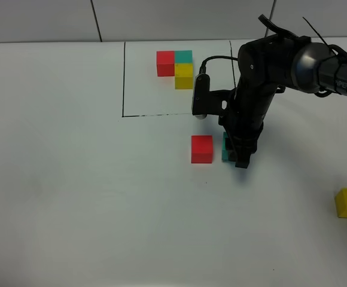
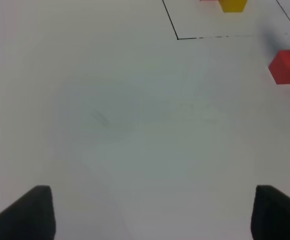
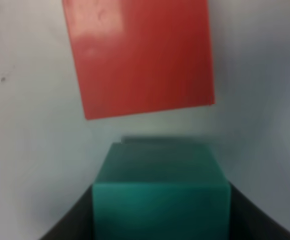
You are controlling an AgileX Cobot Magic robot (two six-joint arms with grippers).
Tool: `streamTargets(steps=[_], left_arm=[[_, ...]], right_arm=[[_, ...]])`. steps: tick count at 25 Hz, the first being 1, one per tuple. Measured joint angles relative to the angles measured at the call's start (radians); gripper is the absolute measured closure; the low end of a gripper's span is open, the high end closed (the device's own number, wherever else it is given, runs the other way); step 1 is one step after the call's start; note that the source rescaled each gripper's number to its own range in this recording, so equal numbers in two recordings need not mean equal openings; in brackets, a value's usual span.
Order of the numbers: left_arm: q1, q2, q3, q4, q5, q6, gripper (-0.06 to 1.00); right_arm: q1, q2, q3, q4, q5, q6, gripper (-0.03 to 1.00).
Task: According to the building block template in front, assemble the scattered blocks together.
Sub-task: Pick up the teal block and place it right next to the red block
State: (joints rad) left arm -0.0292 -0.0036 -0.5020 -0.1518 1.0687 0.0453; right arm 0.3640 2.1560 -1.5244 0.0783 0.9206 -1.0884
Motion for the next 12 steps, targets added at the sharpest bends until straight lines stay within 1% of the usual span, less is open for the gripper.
streamTargets(steps=[6, 12], left_arm=[[0.000, 0.000, 0.000, 0.000, 0.000, 0.000, 0.25], [0.000, 0.000, 0.000, 0.000, 0.000, 0.000, 0.25]], right_arm=[[0.000, 0.022, 0.000, 0.022, -0.025, -0.011, 0.96], [0.000, 0.034, 0.000, 0.027, -0.038, -0.055, 0.96]])
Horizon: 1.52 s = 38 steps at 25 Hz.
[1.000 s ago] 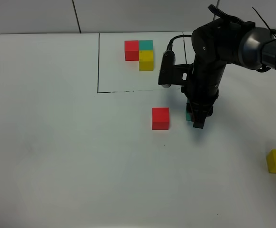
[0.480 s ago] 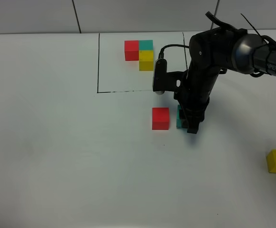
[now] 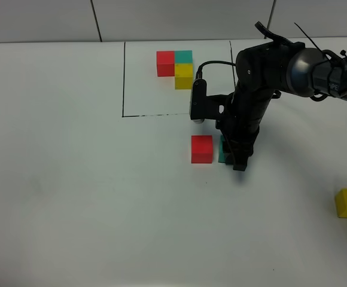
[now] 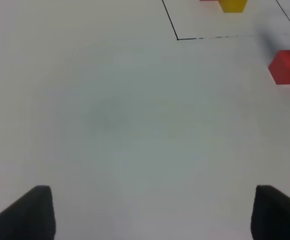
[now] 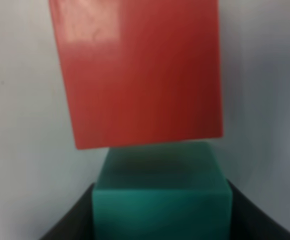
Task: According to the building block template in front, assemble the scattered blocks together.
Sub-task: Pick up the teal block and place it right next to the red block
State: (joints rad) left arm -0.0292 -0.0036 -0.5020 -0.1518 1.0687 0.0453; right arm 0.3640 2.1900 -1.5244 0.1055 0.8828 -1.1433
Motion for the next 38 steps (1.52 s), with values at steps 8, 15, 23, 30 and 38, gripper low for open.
streamTargets(steps=[8, 15, 23, 30, 38], left_arm=[[0.000, 0.000, 0.000, 0.000, 0.000, 0.000, 0.25], [0.000, 0.000, 0.000, 0.000, 0.000, 0.000, 0.25], [0.000, 0.000, 0.000, 0.000, 0.000, 0.000, 0.25], [0.000, 0.000, 0.000, 0.000, 0.000, 0.000, 0.25], [0.000, 0.000, 0.000, 0.000, 0.000, 0.000, 0.25]], right_arm=[[0.000, 0.002, -0.001, 0.015, 0.000, -0.043, 0.96], [0.010, 0.004, -0.001, 0.024, -0.016, -0.054, 0.96], [0.021, 0.004, -0.001, 0.032, -0.028, -0.054, 0.96], [0.021, 0.004, -0.001, 0.033, -0.028, -0.087, 0.96], [0.021, 0.004, -0.001, 0.035, -0.028, -0.110, 0.96]])
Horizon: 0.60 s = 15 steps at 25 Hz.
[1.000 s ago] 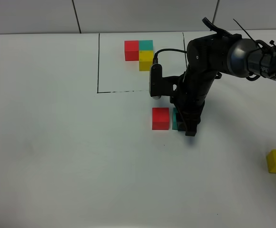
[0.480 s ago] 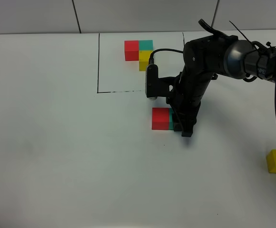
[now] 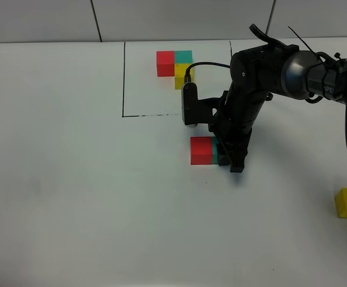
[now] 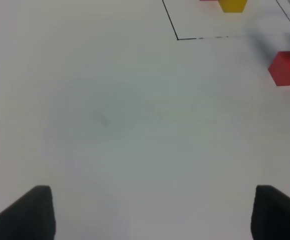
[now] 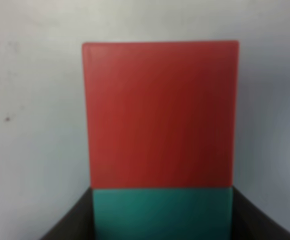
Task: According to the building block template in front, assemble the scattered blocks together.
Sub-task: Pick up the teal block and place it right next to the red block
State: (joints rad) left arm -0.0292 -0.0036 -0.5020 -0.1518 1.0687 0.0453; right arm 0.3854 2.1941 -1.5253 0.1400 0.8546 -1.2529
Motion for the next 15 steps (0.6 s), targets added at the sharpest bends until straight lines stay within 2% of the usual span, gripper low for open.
streamTargets(steps=[15], left_arm=[[0.000, 0.000, 0.000, 0.000, 0.000, 0.000, 0.25]], right_arm=[[0.001, 0.000, 0.000, 0.000, 0.000, -0.003, 0.96]])
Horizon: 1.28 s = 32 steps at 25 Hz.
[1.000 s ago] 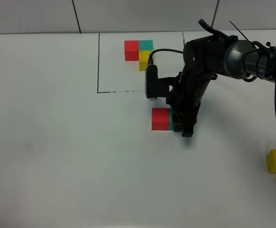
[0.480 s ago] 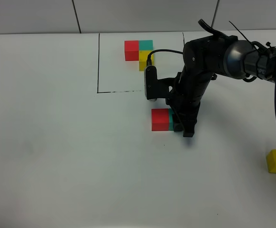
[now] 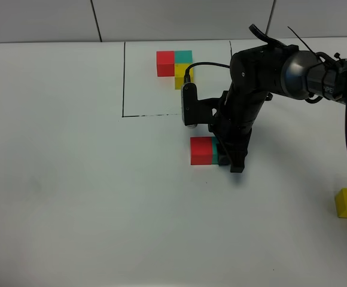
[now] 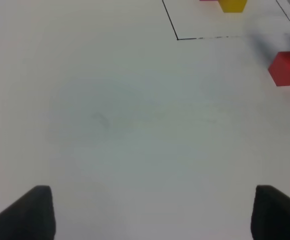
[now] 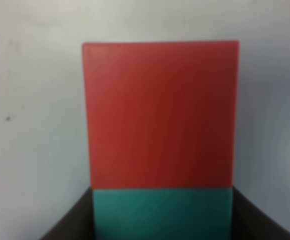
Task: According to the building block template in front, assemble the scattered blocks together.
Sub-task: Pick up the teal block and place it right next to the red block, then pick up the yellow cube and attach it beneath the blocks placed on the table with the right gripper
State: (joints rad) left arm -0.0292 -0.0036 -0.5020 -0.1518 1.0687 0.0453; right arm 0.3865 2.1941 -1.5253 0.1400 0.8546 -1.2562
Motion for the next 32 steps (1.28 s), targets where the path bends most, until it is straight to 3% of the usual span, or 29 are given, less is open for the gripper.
streamTargets(steps=[7, 14, 17, 25, 32], left_arm=[[0.000, 0.000, 0.000, 0.000, 0.000, 0.000, 0.25], [0.000, 0.000, 0.000, 0.000, 0.000, 0.000, 0.25], [0.000, 0.000, 0.000, 0.000, 0.000, 0.000, 0.25], [0.000, 0.000, 0.000, 0.000, 0.000, 0.000, 0.25], [0.000, 0.000, 0.000, 0.000, 0.000, 0.000, 0.25]], right_arm=[[0.000, 0.000, 0.000, 0.000, -0.003, -0.018, 0.93], [0.000, 0.013, 0.000, -0.015, -0.035, -0.022, 0.45], [0.000, 0.013, 0.000, -0.023, -0.044, -0.009, 0.32], [-0.003, 0.008, 0.000, -0.056, -0.051, 0.166, 0.02], [-0.027, -0.084, 0.000, -0.073, 0.085, 0.288, -0.03]])
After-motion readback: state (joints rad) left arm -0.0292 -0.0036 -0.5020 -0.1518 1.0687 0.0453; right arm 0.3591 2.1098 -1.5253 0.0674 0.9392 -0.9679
